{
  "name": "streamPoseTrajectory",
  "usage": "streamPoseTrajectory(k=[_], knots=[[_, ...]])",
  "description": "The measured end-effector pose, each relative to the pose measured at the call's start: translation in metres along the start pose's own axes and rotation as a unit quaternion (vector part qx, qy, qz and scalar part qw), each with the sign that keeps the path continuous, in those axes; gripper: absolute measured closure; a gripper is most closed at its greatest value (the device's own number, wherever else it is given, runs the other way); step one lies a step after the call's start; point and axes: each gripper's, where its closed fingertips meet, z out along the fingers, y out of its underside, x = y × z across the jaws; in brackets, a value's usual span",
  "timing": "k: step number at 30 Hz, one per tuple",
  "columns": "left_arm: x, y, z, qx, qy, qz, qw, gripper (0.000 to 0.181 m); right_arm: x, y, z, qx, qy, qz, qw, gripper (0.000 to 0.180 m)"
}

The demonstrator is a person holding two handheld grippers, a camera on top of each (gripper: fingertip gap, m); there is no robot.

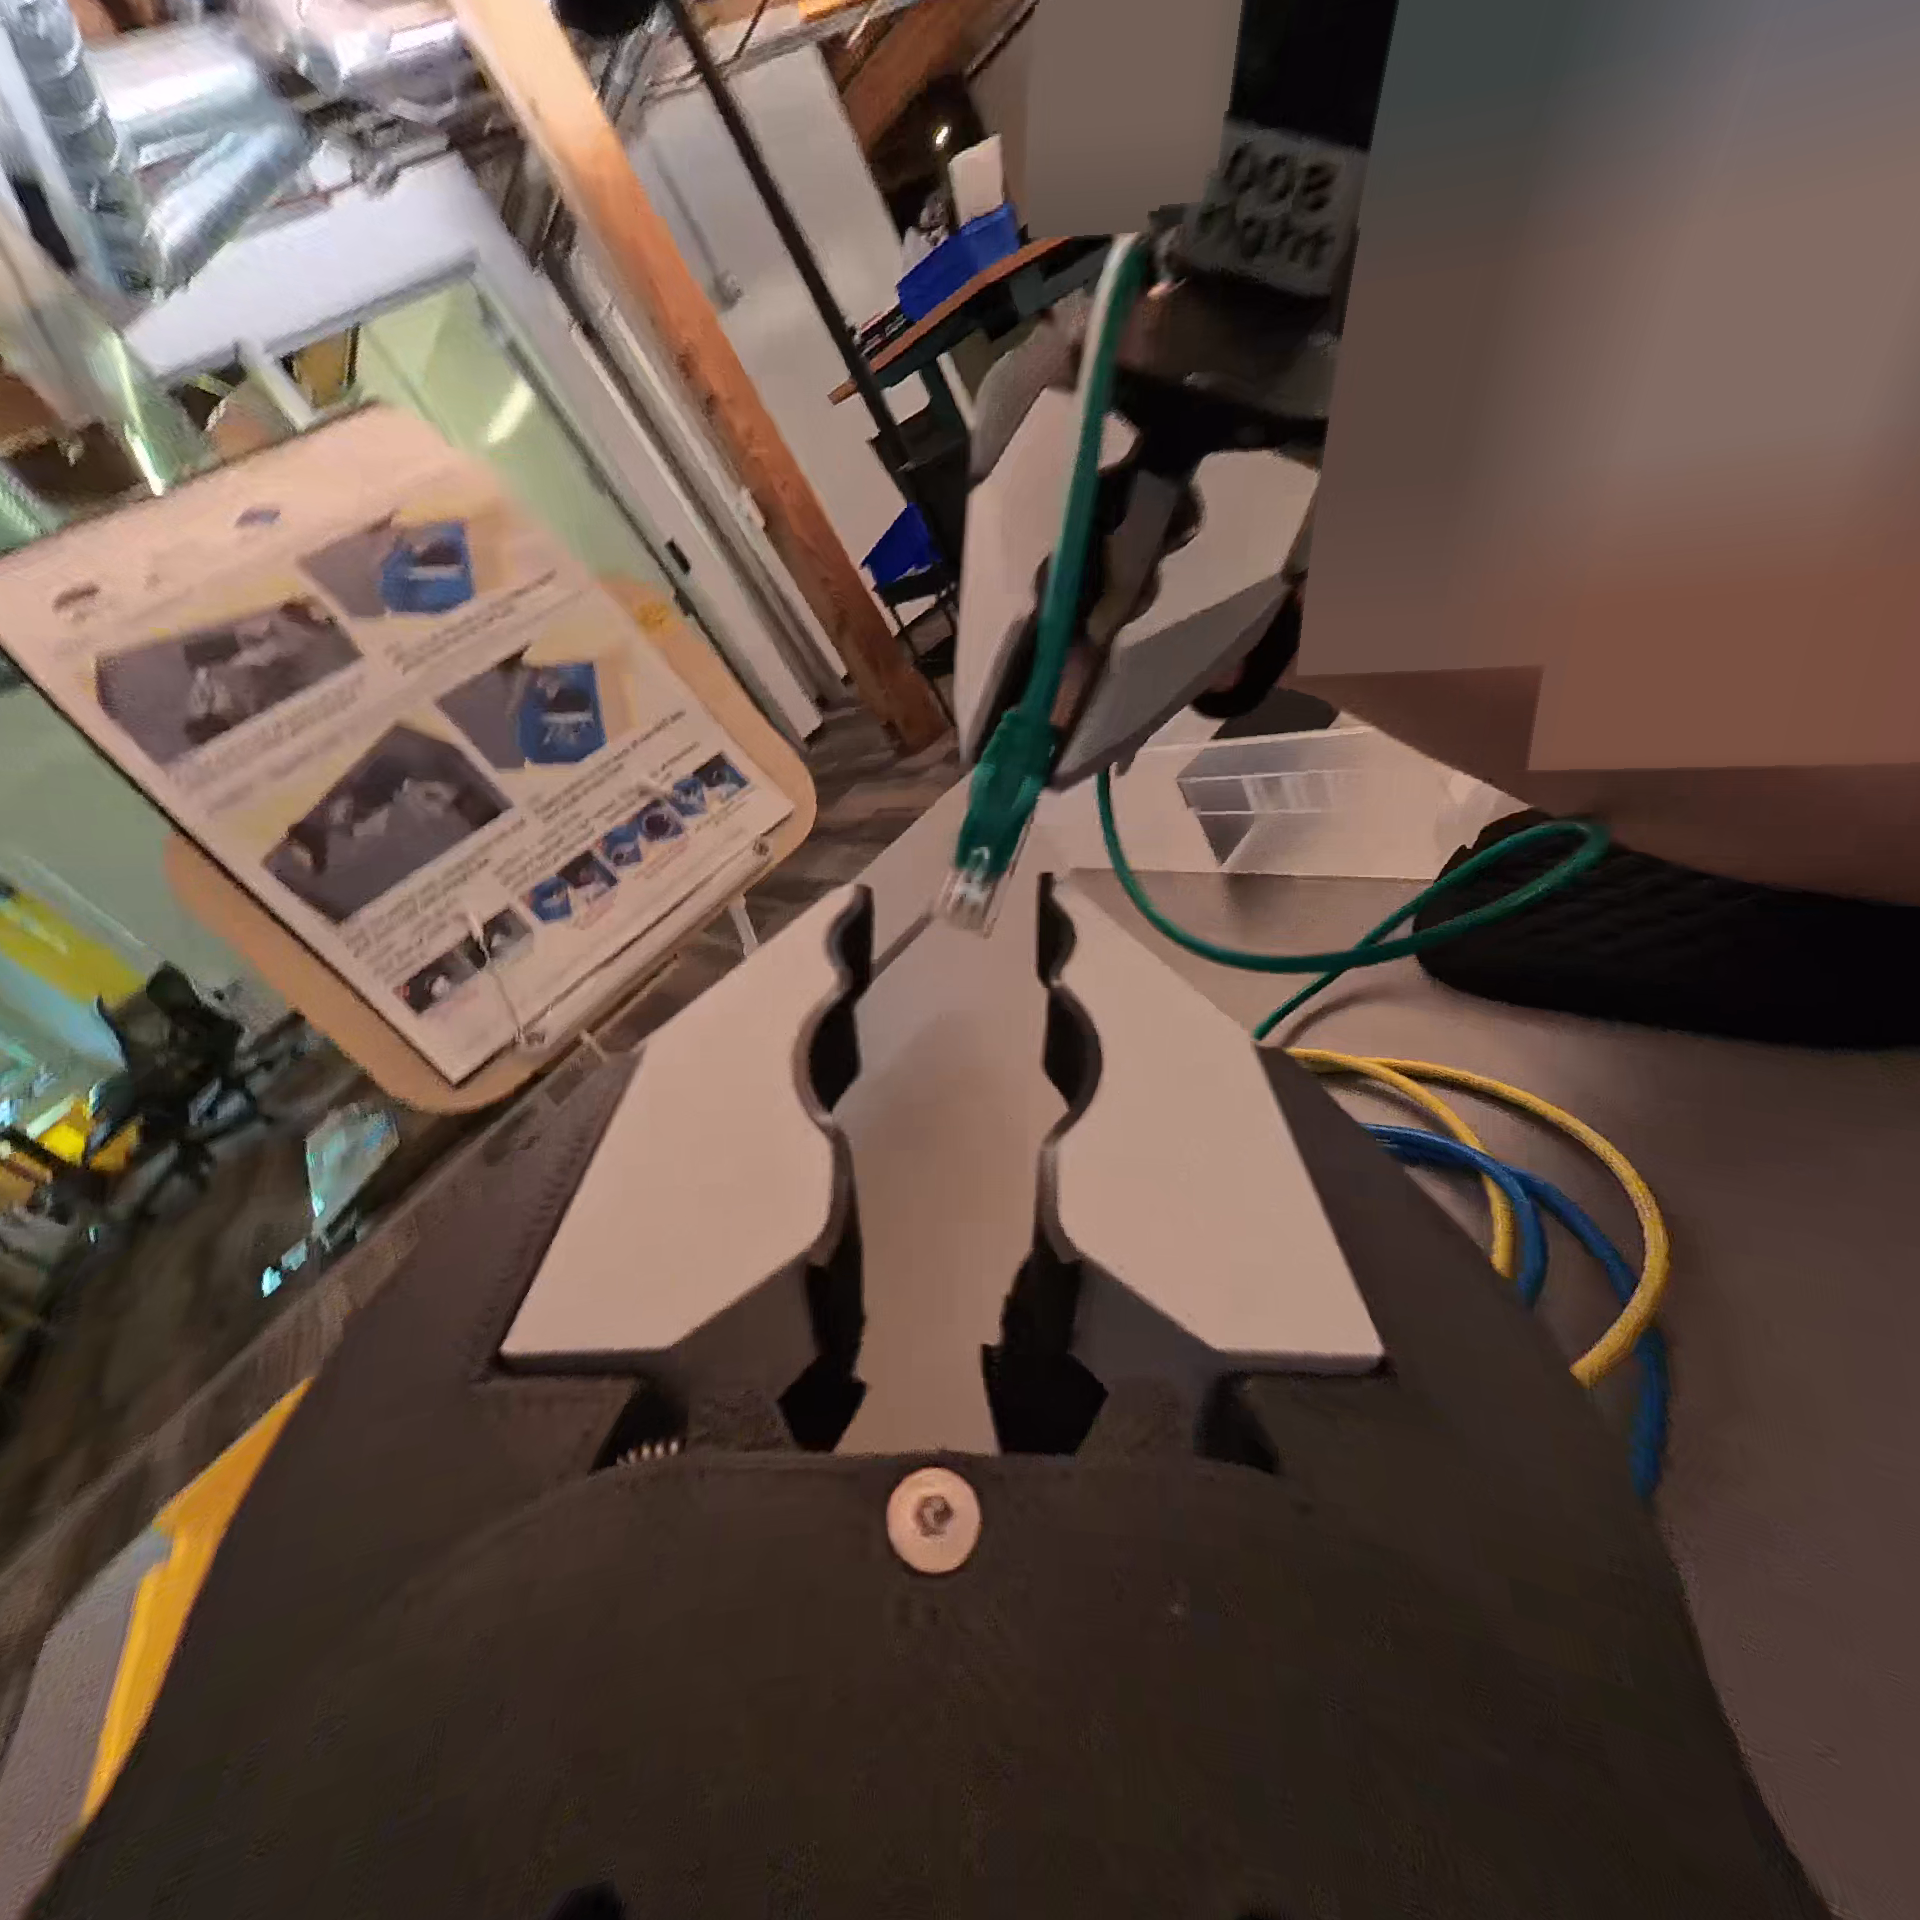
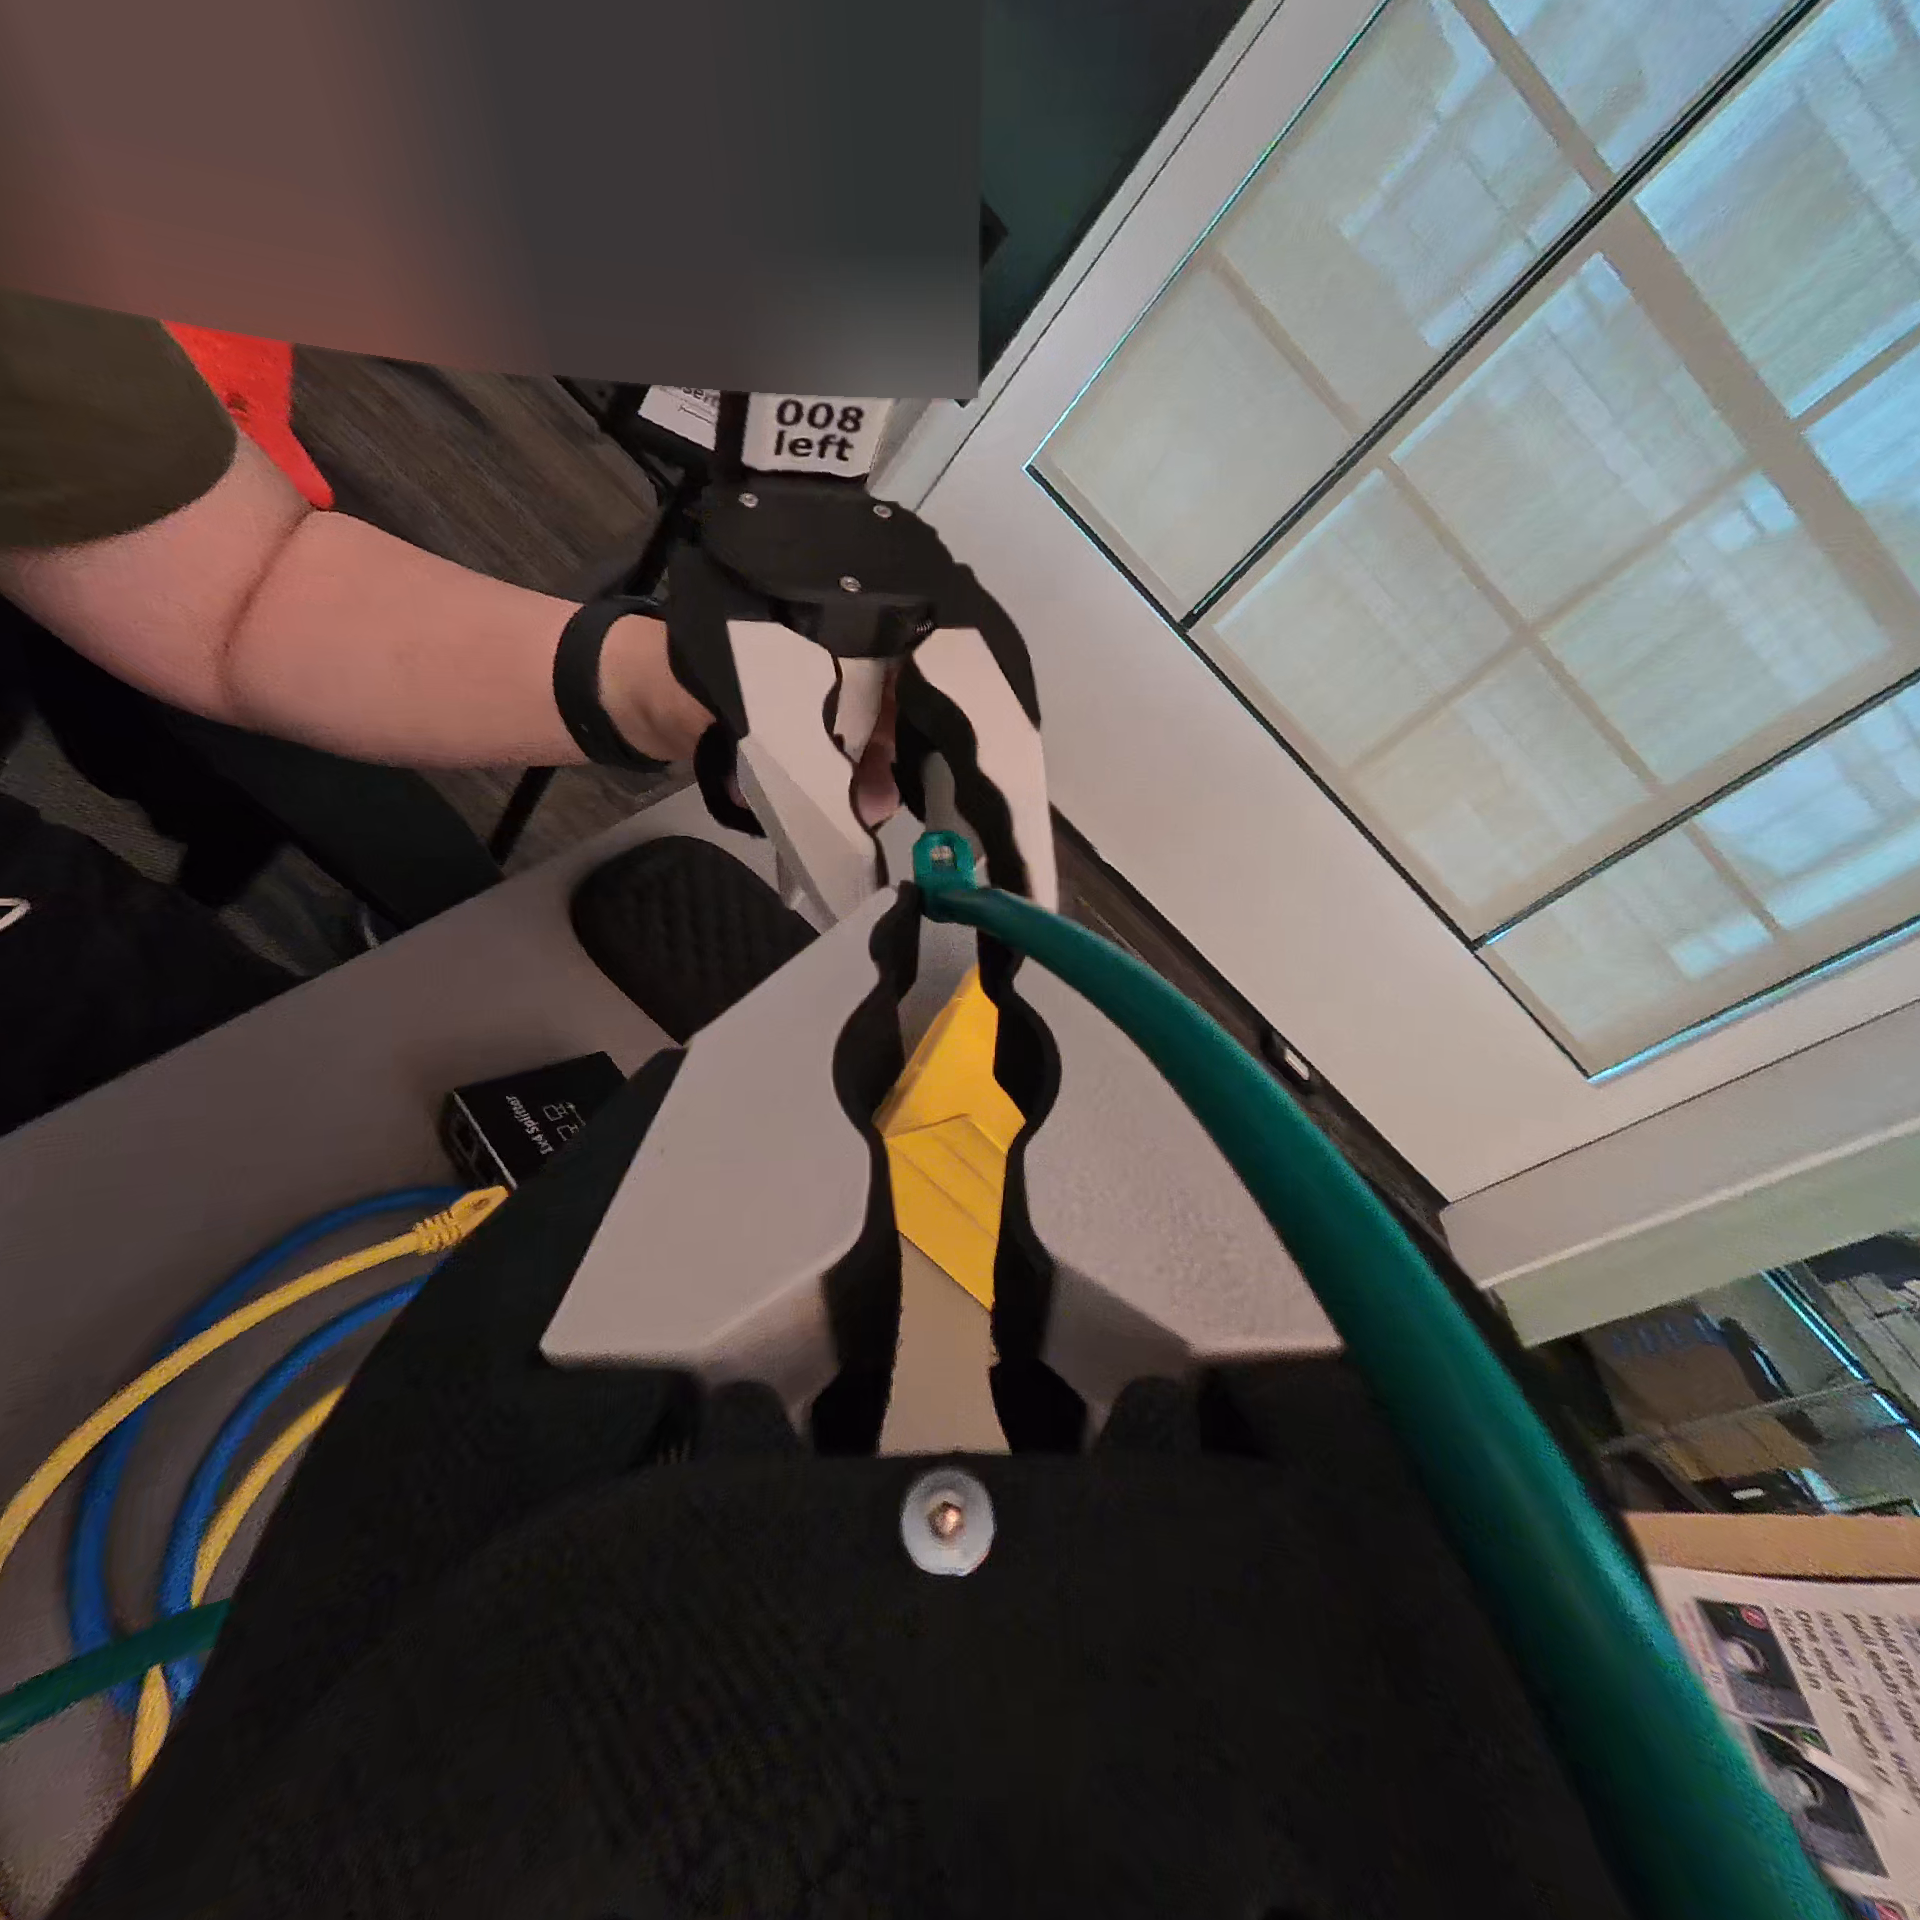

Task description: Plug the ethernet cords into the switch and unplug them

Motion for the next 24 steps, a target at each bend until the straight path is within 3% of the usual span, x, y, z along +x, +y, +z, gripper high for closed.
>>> streamPoseTrajectory(k=[2, 5, 12, 24], knots=[[0.005, -0.004, 0.002, 0.012, 0.006, 0.029, 0.999, 0.166, 0.0, 0.002, 0.001, 0.002, -0.003, 0.006, 1.0, 0.17], [0.009, -0.001, 0.002, -0.002, 0.012, 0.07, 0.997, 0.169, -0.004, 0.004, 0.0, 0.014, -0.022, 0.032, 0.999, 0.171], [0.018, 0.016, 0.006, -0.089, 0.049, 0.097, 0.99, 0.17, -0.016, 0.019, 0.015, -0.02, -0.054, 0.041, 0.998, 0.164], [0.021, 0.02, 0.006, -0.109, 0.068, 0.085, 0.988, 0.17, -0.016, 0.018, 0.012, -0.044, -0.042, -0.001, 0.998, 0.167]])
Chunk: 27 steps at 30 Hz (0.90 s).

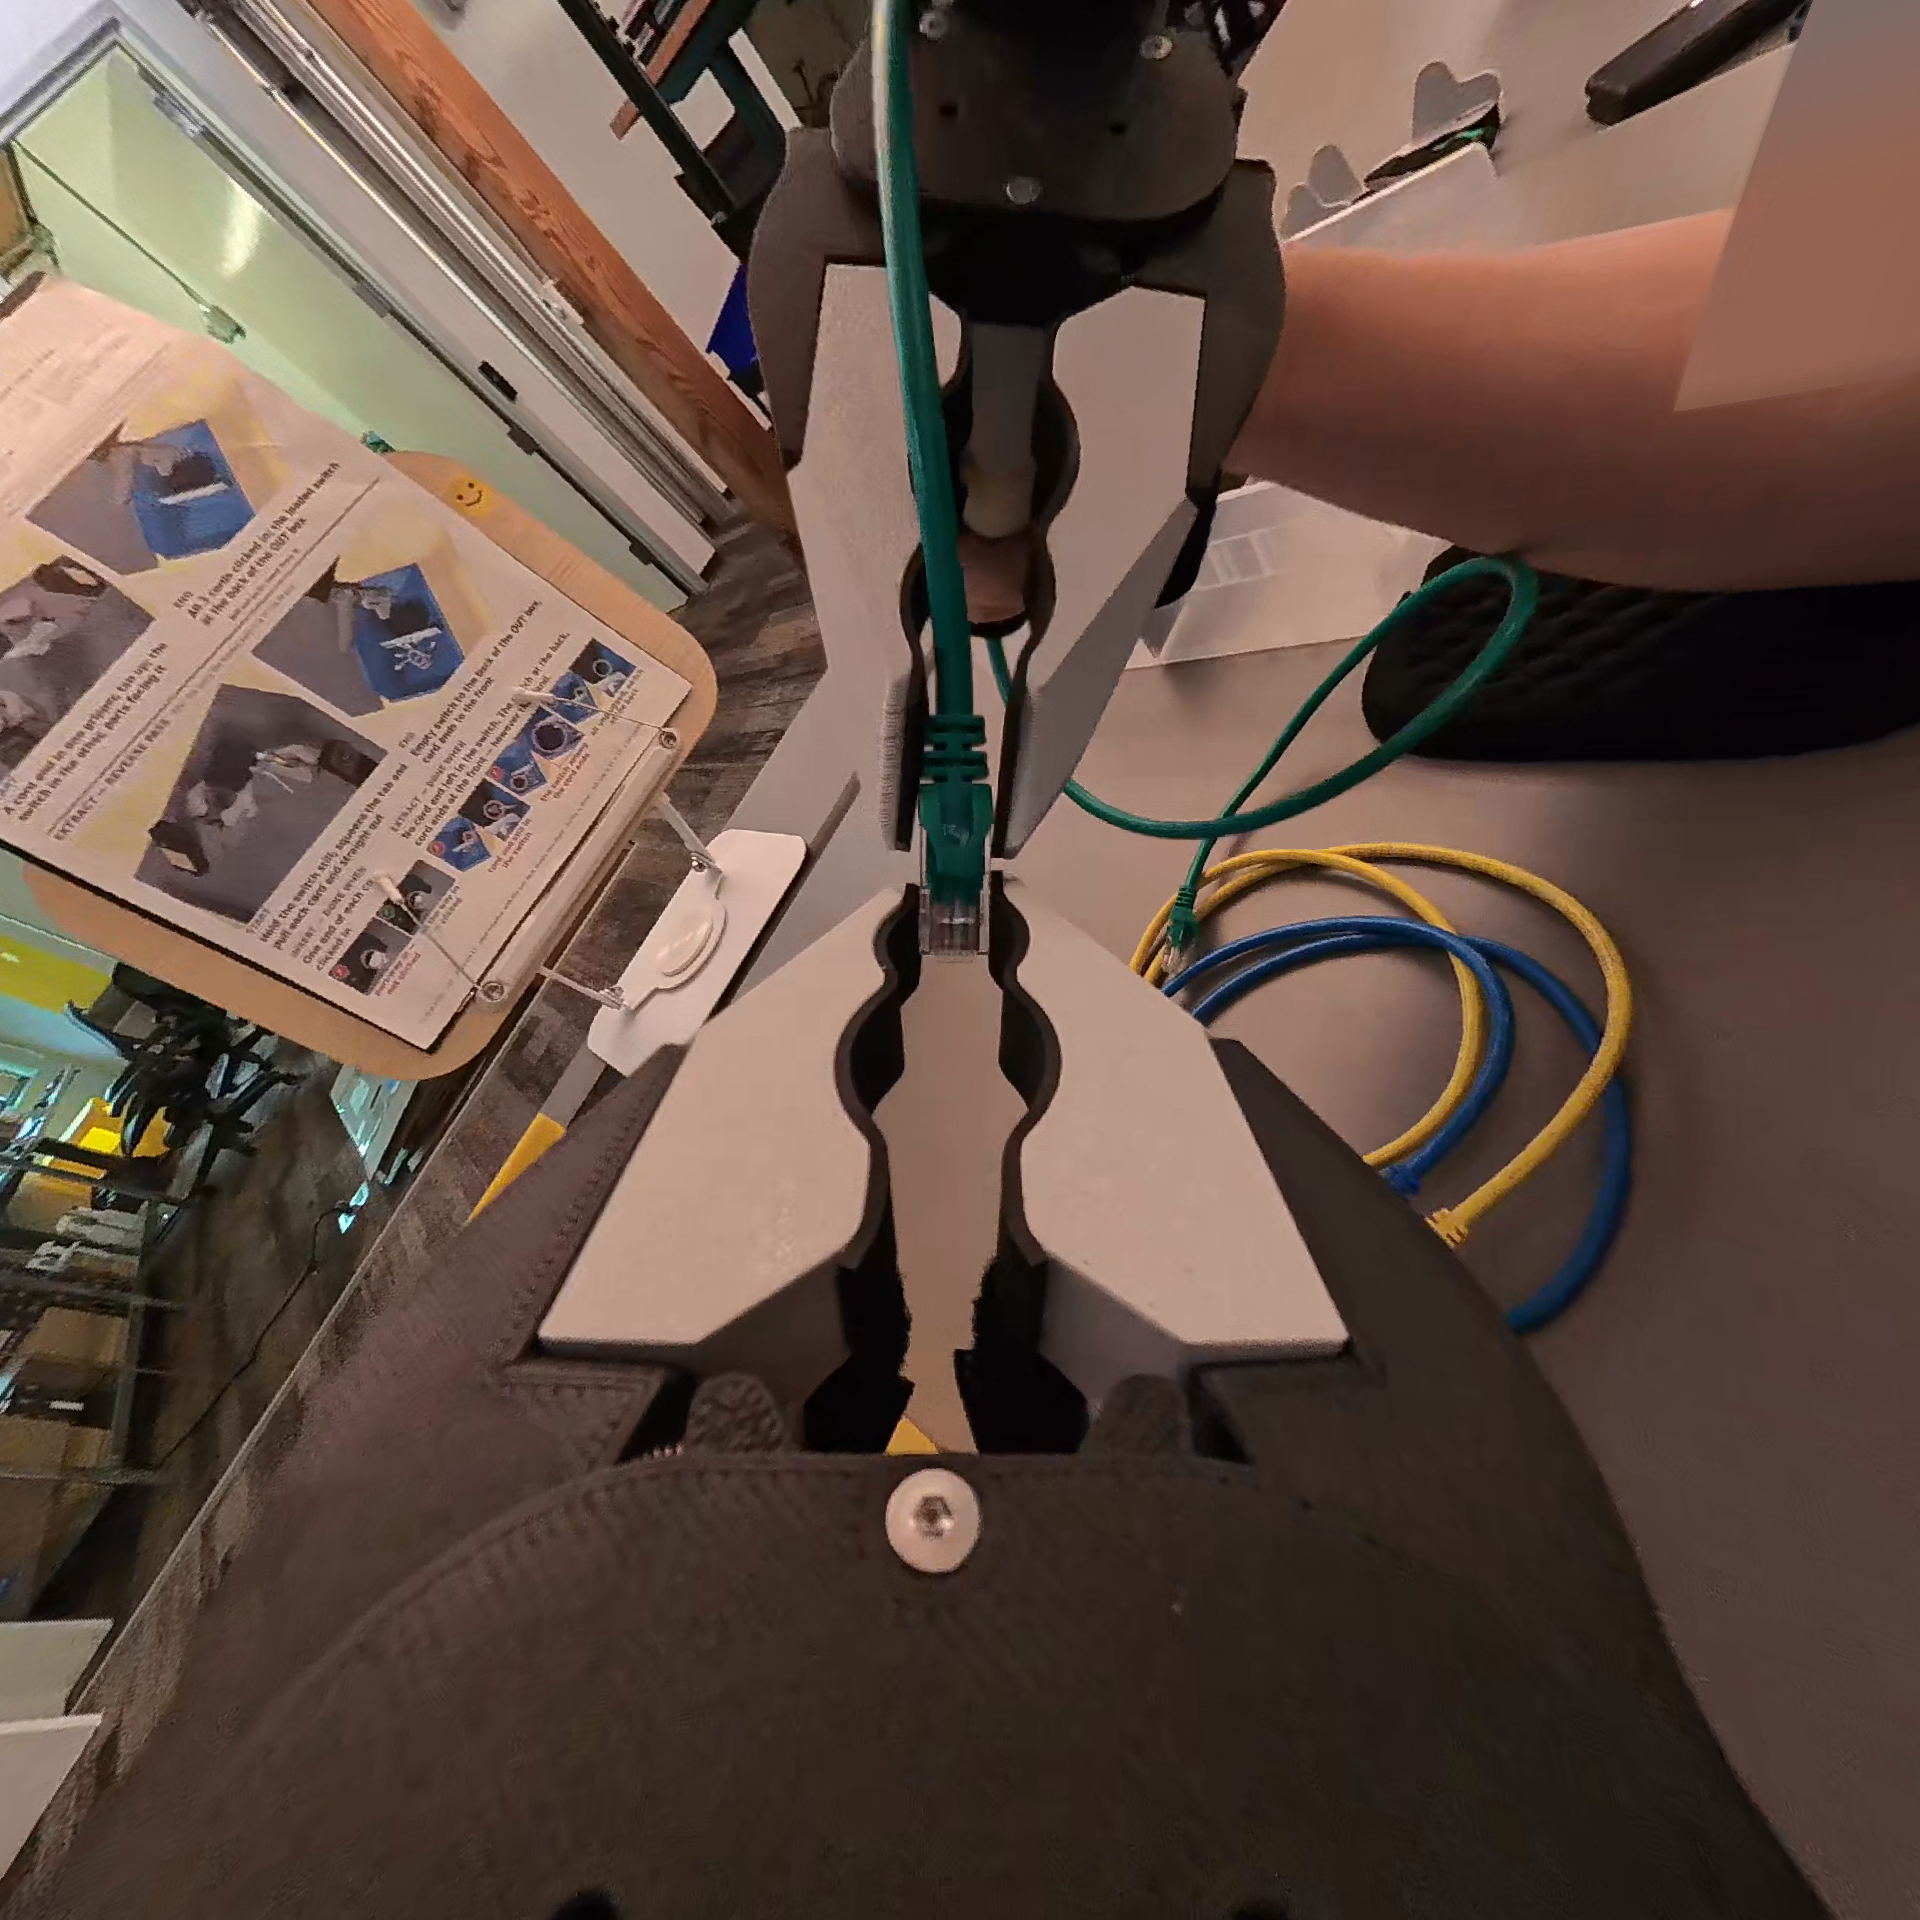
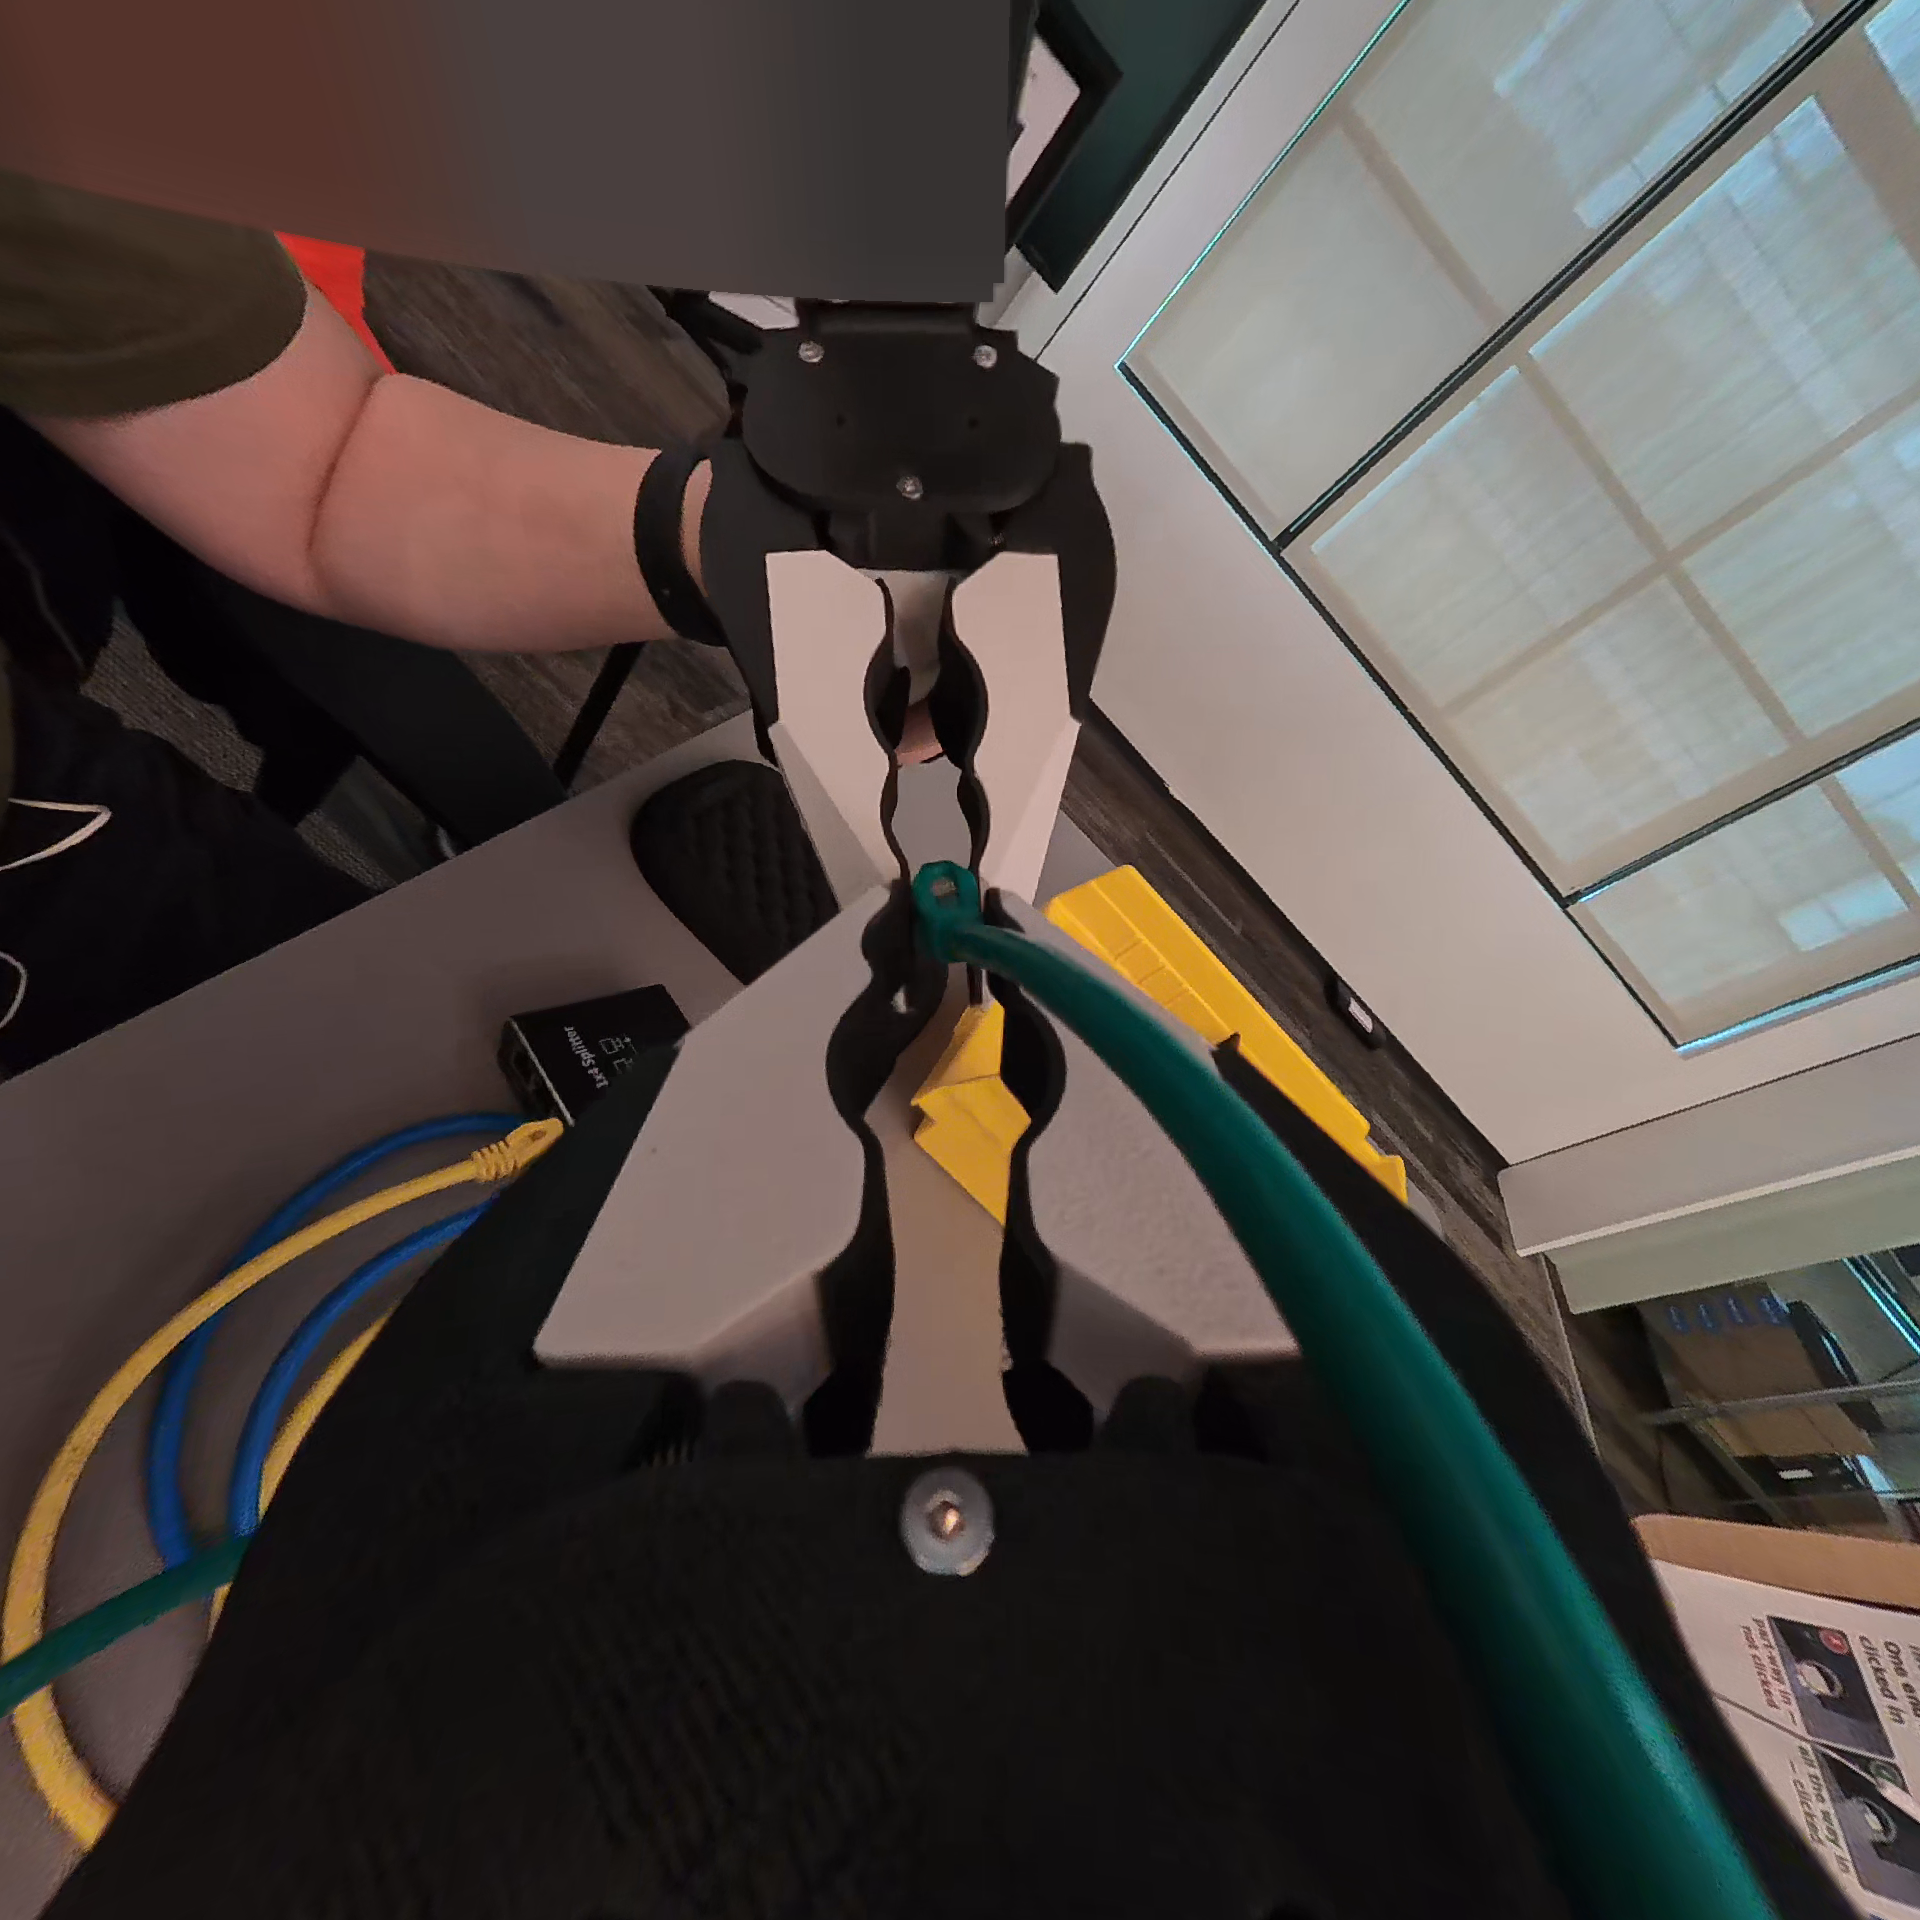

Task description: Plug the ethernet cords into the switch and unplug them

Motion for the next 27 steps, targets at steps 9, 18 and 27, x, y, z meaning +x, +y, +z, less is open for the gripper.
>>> streamPoseTrajectory(k=[9, 18, 27], knots=[[0.005, 0.006, 0.009, -0.021, 0.016, 0.008, 1.0, 0.17, -0.005, 0.012, -0.005, -0.059, -0.008, -0.011, 0.998, 0.167], [0.01, 0.011, 0.013, -0.033, 0.028, 0.002, 0.999, 0.17, -0.009, 0.021, -0.006, -0.085, -0.02, -0.006, 0.996, 0.167], [0.007, 0.014, 0.011, -0.038, 0.027, -0.006, 0.999, 0.17, -0.004, 0.017, -0.012, -0.069, -0.01, -0.011, 0.997, 0.169]])
